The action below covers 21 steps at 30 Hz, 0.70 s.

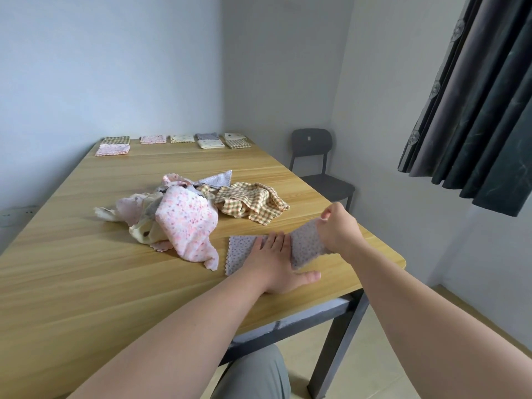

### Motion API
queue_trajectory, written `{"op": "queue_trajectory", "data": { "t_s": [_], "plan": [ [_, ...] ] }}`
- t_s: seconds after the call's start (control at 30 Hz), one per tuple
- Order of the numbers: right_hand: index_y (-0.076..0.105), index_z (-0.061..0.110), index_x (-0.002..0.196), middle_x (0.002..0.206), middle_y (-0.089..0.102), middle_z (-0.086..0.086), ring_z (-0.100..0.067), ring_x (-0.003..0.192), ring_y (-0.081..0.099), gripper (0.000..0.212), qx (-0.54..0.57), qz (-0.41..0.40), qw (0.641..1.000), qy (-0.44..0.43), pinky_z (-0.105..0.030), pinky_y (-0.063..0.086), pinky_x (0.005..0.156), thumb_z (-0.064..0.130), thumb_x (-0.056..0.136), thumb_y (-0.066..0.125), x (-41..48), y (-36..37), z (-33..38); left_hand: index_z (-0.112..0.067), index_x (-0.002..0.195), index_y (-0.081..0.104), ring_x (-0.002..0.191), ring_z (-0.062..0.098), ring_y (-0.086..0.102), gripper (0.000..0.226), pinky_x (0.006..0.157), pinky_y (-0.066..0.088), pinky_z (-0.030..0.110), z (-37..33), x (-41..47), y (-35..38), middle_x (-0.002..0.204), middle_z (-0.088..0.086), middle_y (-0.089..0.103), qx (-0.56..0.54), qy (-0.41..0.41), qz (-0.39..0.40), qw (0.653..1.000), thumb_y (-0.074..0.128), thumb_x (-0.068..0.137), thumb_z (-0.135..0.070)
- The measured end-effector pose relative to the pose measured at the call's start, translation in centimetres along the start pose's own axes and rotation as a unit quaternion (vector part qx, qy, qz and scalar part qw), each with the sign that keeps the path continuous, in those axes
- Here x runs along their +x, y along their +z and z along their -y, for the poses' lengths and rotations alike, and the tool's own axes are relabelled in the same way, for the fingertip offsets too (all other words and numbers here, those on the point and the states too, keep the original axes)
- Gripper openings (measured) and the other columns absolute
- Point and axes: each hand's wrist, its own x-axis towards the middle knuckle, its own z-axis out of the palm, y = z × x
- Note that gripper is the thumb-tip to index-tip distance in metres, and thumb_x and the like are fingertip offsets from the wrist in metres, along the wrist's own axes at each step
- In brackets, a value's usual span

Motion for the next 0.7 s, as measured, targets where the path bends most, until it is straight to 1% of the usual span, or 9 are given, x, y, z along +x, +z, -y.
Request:
{"op": "queue_trajectory", "data": {
  "t_s": [0.1,0.2,0.27,0.37,0.47,0.53,0.57,0.63,0.7],
  "plan": [
    [0.043,0.015,0.113,0.088,0.055,-0.004,-0.02,0.075,0.059,0.012,0.011,-0.019,0.998,-0.056,-0.033,0.048,0.055,0.023,0.104,0.048,-0.9,-0.9,1.8,-0.008,0.159,-0.015,0.156,0.027,-0.014,0.123,0.125,-0.006,0.052,-0.2,0.0,0.1,0.169,0.011,-0.013,-0.011,0.005,0.006,1.0,0.018,0.079,-0.095],
    [0.042,0.016,0.111,0.084,0.054,-0.002,-0.016,0.07,0.054,0.014,-0.01,-0.025,0.993,-0.118,-0.03,0.042,0.053,0.021,0.103,0.052,-1.9,-1.3,3.2,-0.008,0.158,-0.019,0.155,0.027,-0.015,0.123,0.125,-0.006,0.051,-1.1,-0.1,0.4,0.169,0.011,-0.016,-0.014,0.015,0.007,1.0,0.016,0.079,-0.095],
    [0.042,0.017,0.109,0.081,0.053,0.0,-0.018,0.069,0.055,0.016,-0.032,-0.027,0.988,-0.152,-0.033,0.046,0.057,0.02,0.102,0.056,-2.6,-1.0,3.9,-0.008,0.157,-0.021,0.155,0.027,-0.016,0.121,0.125,-0.006,0.051,-1.9,-0.3,0.5,0.168,0.011,-0.017,-0.007,0.017,0.014,1.0,0.015,0.08,-0.094],
    [0.043,0.017,0.111,0.084,0.057,-0.003,-0.023,0.072,0.06,0.016,-0.085,-0.023,0.979,-0.185,-0.042,0.056,0.066,0.019,0.102,0.057,-3.2,-0.5,4.3,-0.008,0.157,-0.022,0.155,0.027,-0.016,0.12,0.125,-0.006,0.051,-2.6,-0.4,0.5,0.167,0.011,-0.019,-0.003,0.019,0.023,1.0,0.016,0.08,-0.093],
    [0.048,0.015,0.114,0.089,0.062,-0.007,-0.023,0.073,0.062,0.014,-0.095,-0.033,0.979,-0.18,-0.043,0.059,0.067,0.017,0.103,0.055,-3.0,-0.7,4.0,-0.015,0.159,-0.02,0.155,0.026,-0.015,0.12,0.125,-0.006,0.051,-2.0,-0.2,-0.3,0.169,0.008,-0.016,-0.049,0.038,0.04,0.997,0.03,0.081,-0.092],
    [0.054,0.015,0.117,0.091,0.064,-0.008,-0.022,0.071,0.062,0.014,-0.108,-0.044,0.978,-0.17,-0.037,0.056,0.061,0.012,0.103,0.05,-2.6,-1.1,3.4,-0.021,0.161,-0.013,0.156,0.024,-0.014,0.118,0.126,-0.004,0.051,-1.2,-0.3,-1.5,0.17,0.002,-0.01,-0.142,0.048,0.042,0.988,0.044,0.081,-0.086],
    [0.058,0.015,0.118,0.094,0.065,-0.008,-0.023,0.073,0.063,0.02,-0.117,-0.048,0.978,-0.164,-0.035,0.054,0.059,0.008,0.102,0.048,-2.4,-1.3,3.1,-0.022,0.162,-0.011,0.156,0.022,-0.013,0.116,0.126,-0.003,0.049,-0.7,-0.6,-2.1,0.17,-0.002,-0.009,-0.191,0.046,0.037,0.98,0.05,0.083,-0.082],
    [0.066,0.015,0.12,0.108,0.068,-0.009,-0.025,0.088,0.066,0.033,-0.132,-0.045,0.98,-0.145,-0.035,0.057,0.068,0.002,0.098,0.047,-2.0,-1.5,2.4,-0.019,0.162,-0.009,0.155,0.016,-0.012,0.111,0.125,-0.001,0.043,0.5,-1.4,-2.9,0.169,-0.006,-0.01,-0.21,0.041,0.02,0.977,0.054,0.088,-0.074],
    [0.069,0.012,0.122,0.118,0.068,-0.01,-0.027,0.099,0.065,0.038,-0.141,-0.041,0.981,-0.124,-0.038,0.059,0.079,-0.002,0.094,0.047,-1.8,-1.7,1.8,-0.016,0.162,-0.005,0.155,0.014,-0.008,0.104,0.127,0.0,0.04,1.7,-1.9,-2.9,0.169,-0.004,-0.009,-0.157,0.039,-0.022,0.987,0.047,0.092,-0.072]
  ]
}}
